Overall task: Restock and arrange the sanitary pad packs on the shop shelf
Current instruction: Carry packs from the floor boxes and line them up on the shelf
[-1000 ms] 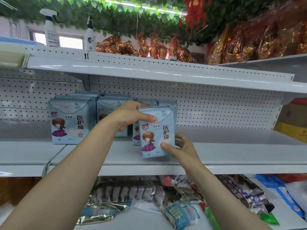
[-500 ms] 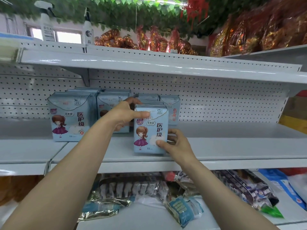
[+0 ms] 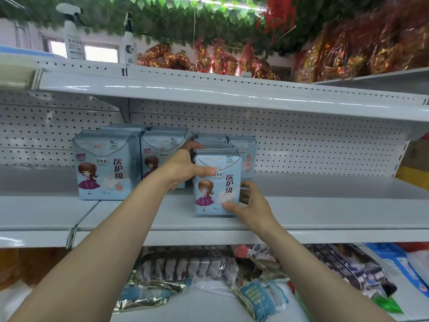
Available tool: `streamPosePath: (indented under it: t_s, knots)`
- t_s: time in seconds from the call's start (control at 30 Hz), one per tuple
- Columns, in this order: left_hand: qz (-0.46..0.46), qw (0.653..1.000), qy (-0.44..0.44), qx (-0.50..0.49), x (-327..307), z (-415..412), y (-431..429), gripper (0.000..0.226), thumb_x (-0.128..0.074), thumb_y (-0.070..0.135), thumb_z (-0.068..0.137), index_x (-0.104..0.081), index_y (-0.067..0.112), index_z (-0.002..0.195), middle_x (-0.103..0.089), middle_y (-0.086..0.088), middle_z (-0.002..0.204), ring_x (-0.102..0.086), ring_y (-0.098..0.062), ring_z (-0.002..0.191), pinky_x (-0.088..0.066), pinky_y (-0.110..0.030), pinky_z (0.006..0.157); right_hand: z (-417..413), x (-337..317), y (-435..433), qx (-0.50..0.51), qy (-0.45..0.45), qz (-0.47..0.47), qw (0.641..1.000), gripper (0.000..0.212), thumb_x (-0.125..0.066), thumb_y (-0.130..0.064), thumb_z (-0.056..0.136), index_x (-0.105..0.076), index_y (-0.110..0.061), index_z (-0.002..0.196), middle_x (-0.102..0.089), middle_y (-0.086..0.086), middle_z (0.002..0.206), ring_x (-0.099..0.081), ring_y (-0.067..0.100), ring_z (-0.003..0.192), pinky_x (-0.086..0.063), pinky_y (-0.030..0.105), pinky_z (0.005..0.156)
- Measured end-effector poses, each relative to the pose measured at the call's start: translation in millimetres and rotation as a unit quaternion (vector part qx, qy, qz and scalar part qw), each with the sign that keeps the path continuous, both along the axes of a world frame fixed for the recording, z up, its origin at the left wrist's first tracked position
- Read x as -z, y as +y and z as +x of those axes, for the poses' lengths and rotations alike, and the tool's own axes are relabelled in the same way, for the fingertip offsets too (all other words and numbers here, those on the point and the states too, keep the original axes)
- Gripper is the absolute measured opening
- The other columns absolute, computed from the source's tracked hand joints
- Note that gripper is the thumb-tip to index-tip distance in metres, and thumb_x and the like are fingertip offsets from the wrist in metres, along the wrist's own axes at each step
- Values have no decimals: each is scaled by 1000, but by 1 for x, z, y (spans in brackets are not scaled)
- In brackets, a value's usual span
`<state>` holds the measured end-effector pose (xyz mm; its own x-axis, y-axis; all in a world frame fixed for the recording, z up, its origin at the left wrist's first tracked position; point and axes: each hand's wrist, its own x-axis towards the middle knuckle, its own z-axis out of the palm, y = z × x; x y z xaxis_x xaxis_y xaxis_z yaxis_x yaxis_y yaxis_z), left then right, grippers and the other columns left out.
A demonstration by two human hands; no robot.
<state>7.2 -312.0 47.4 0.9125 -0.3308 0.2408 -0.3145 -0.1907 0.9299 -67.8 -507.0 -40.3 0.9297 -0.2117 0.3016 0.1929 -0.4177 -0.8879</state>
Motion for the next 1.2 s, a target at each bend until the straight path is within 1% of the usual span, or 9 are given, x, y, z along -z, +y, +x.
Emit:
streamPosePath:
  t_s: [0.23,0.4,0.5,0.6,0.7,0.83,0.93,1.03,1.2]
  knots:
    - [1,1000,-2,2,2,8,0,76,-91,7,64,-51,25,125,-72,-2,109,-70,-19,100,-59,-43,90,4,2,0,10,5,-13,1000,61,-86,-22,80,-46,-27,125,-60,-20,108,-57,-5,98,-43,6,74]
    - [8,1000,-9,-3,8,12,2,81,-93,14,63,-51,24,131,-73,2,111,-70,-18,103,-58,-44,92,6,8,2,21,8,-18,1000,59,-86,-23,79,-48,-26,125,-61,-18,111,-57,-7,100,-47,14,87]
    - [7,1000,-10,6,10,13,2,78,-92,15,65,-50,25,130,-74,1,110,-70,-19,103,-58,-45,92,6,7,3,32,17,-27,999,57,-85,-22,80,-47,-27,123,-60,-17,109,-57,-4,99,-45,10,84]
    - [20,1000,-20,3,11,11,2,78,-90,16,70,-48,25,134,-73,1,112,-70,-16,100,-60,-35,84,5,4,5,41,31,-42,998,57,-84,-21,82,-47,-24,126,-59,-16,110,-56,-3,97,-42,3,73]
    - [16,999,-36,-13,13,4,1,68,-87,14,74,-48,25,129,-70,3,109,-69,-9,91,-56,-18,65,2,1,8,50,36,-61,996,59,-82,-21,84,-48,-19,132,-59,-12,114,-56,3,102,-42,6,77]
    - [17,997,-44,-61,15,-9,-1,73,-90,18,70,-53,18,132,-71,1,115,-69,-15,98,-59,-34,84,-5,-4,11,62,45,-93,993,61,-80,-28,85,-48,-17,136,-64,-3,127,-60,13,114,-47,26,95]
    - [44,991,-53,-111,7,-29,-2,84,-92,26,68,-50,14,140,-65,-2,130,-63,-18,114,-53,-40,99,-19,-16,4,63,43,-119,990,69,-82,-31,84,-46,-15,141,-59,3,137,-59,21,122,-49,35,100]
    - [56,976,-87,-191,-4,-57,-6,88,-88,30,73,-43,11,146,-49,-9,146,-47,-27,133,-42,-39,106,-41,-36,-17,76,31,-160,984,71,-80,-30,86,-43,-14,144,-52,7,144,-55,23,127,-48,38,103]
    - [54,962,-148,-223,-15,-111,-39,76,-85,34,77,-47,22,143,-40,-6,148,-36,-29,139,-37,-46,113,-94,-64,-69,118,12,-251,961,67,-79,-31,86,-45,-16,142,-53,9,143,-50,27,131,-45,38,104]
